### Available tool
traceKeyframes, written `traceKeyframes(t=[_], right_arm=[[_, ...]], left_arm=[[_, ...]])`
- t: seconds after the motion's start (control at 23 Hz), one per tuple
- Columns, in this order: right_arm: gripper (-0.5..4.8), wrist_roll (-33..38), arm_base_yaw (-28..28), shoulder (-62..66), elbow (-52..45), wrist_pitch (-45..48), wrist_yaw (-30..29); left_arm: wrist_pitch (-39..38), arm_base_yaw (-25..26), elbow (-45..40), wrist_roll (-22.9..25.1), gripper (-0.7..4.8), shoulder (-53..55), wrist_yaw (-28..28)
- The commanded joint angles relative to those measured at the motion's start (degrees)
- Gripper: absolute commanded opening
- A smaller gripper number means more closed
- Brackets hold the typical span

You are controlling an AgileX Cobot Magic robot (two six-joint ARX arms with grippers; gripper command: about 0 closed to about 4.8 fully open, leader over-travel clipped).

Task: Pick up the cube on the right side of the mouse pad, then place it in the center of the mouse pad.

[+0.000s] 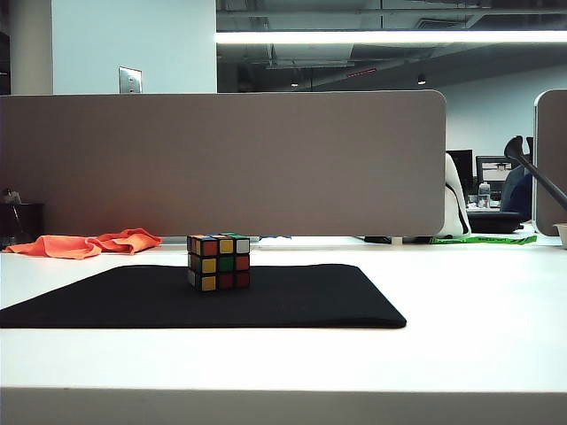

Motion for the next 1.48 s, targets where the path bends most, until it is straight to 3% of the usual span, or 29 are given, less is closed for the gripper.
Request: traceKeyframes(t=[0.04,0.3,0.57,1.0,1.48], right_arm=[[-0.06,0.20,0.07,-0.02,-0.09,0.92,-0.07],[-0.06,0.20,0.07,-0.02,-0.09,0.92,-0.09],[-0.06,0.20,0.09,-0.02,-0.09,0.92,-0.09],[-0.06,0.20,0.09,-0.02,-0.09,0.92,-0.09],[-0.06,0.15,0.07,-0.02,-0.09,0.92,-0.09]], left_arm=[[1.05,0.04,0.09,0.44,-0.06,0.02,-0.20],[0.59,0.07,0.07,0.35,-0.06,0.02,0.13],[0.90,0.04,-2.69,-4.79,-0.06,0.02,0.11],[2.43,0.02,-4.66,-7.39,-0.06,0.02,0.66],[2.40,0.13,-4.68,-2.97,-0.06,0.02,-0.02]])
